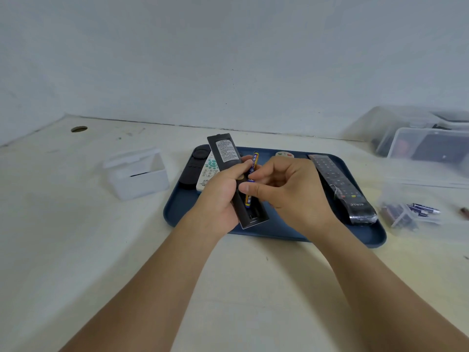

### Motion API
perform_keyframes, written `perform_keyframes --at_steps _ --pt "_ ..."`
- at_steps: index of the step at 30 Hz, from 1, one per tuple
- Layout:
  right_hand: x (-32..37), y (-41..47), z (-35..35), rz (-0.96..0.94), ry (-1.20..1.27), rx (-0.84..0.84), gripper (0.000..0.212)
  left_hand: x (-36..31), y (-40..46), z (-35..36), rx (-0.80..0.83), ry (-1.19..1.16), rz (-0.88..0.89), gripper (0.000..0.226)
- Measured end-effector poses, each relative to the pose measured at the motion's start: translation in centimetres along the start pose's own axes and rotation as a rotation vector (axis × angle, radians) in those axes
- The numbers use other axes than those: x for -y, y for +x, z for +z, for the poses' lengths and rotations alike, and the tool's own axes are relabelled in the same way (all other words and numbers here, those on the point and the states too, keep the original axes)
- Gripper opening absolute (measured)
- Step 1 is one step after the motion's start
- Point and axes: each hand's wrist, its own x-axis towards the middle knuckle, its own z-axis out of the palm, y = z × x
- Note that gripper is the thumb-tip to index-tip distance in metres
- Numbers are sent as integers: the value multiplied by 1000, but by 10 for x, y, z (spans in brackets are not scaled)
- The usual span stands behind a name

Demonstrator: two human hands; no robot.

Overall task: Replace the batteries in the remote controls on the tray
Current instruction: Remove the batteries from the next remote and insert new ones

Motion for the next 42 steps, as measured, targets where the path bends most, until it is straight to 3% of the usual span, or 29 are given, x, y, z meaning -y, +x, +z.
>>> perform_keyframes --at_steps 7,12,20,24,28,31,35,38,40,42 --pt "-9 -7 15 -80 -162 25 8 -1 7 -6 -55 -21 -24 9" --pt "-14 -7 15 -307 -398 37 11 -5 6 -8 -43 -96 -74 12" --pt "-21 -17 31 -537 -836 64 50 -19 10 -22 -141 -130 -86 21" --pt "-26 -21 35 -511 -842 135 62 -21 12 -28 -178 -134 -62 28" --pt "-27 -23 34 -387 -722 222 66 -25 11 -27 -164 -163 -47 29" --pt "-23 -22 32 -297 -370 240 57 -29 7 -21 -115 -190 -3 22" --pt "-5 0 4 9 237 -144 38 -21 1 -9 37 -130 62 4" --pt "-10 16 -14 215 329 -120 23 -8 -1 -1 90 38 69 7" --pt "-14 13 -13 237 361 -57 21 -3 -3 3 101 78 83 9" --pt "-13 9 -12 257 402 -31 6 0 -4 6 109 105 109 8"
